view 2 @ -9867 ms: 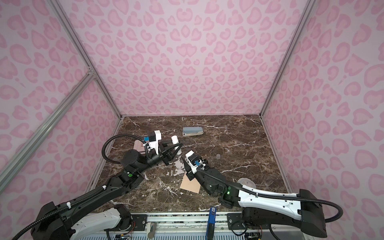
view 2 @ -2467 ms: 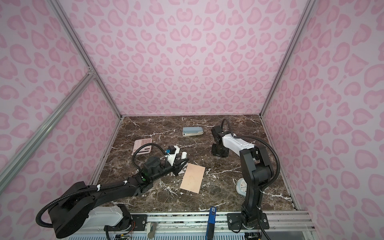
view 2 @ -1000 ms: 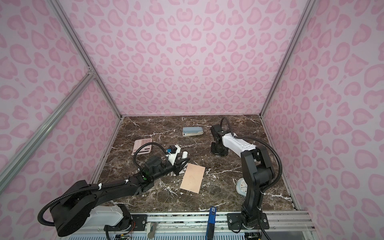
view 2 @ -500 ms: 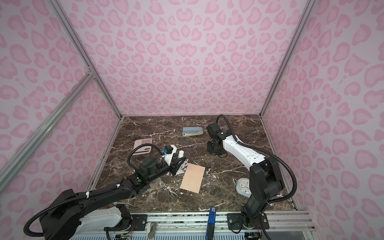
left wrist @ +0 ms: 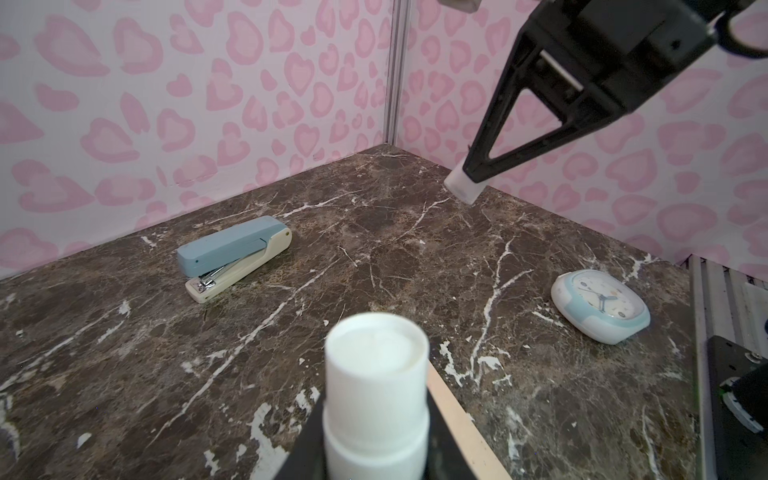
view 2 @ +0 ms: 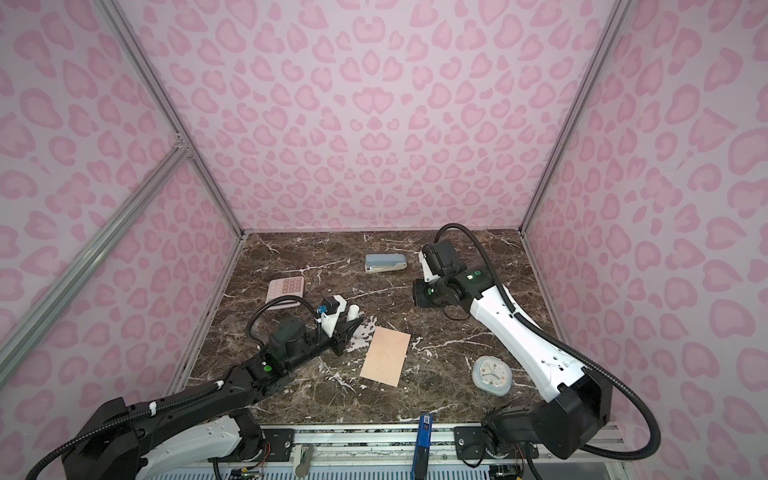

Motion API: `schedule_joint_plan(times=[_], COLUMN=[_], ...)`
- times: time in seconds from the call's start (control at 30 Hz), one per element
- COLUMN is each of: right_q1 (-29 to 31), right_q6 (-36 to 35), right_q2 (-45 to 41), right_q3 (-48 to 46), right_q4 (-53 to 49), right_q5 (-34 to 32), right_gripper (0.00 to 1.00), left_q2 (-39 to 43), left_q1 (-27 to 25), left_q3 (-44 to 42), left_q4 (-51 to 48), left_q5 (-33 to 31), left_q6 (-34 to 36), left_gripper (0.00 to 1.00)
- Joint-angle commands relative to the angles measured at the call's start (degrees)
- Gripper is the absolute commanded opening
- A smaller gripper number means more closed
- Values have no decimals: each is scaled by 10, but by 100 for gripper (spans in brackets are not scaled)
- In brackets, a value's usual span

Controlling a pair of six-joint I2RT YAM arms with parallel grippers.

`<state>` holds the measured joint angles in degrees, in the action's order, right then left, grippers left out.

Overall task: Place the letter into the envelope and seal it
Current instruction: 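Lift the clear cap and carry it to the glue stick in the left gripper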

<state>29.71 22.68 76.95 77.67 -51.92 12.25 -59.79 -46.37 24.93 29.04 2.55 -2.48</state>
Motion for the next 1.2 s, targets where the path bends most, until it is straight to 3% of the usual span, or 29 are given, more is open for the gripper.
schedule_joint_plan(times=[0.0,0.4,1.17], right_q1=[9,90,108], right_q6=[-27,-45,24], right_q2=[-28,-72,-66], right_q3=[-1,-13,-65], right_q4=[-6,46,181], right_q5=[55,133,150], right_gripper=[26,26,26], left_q2=[9,-28,-81], left_q1=[0,0,-9], left_q3=[-9,10,47], left_q4=[15,52,103], left_q5=[6,23,50], left_q6=[36,39,13], left_gripper=[4,4,4])
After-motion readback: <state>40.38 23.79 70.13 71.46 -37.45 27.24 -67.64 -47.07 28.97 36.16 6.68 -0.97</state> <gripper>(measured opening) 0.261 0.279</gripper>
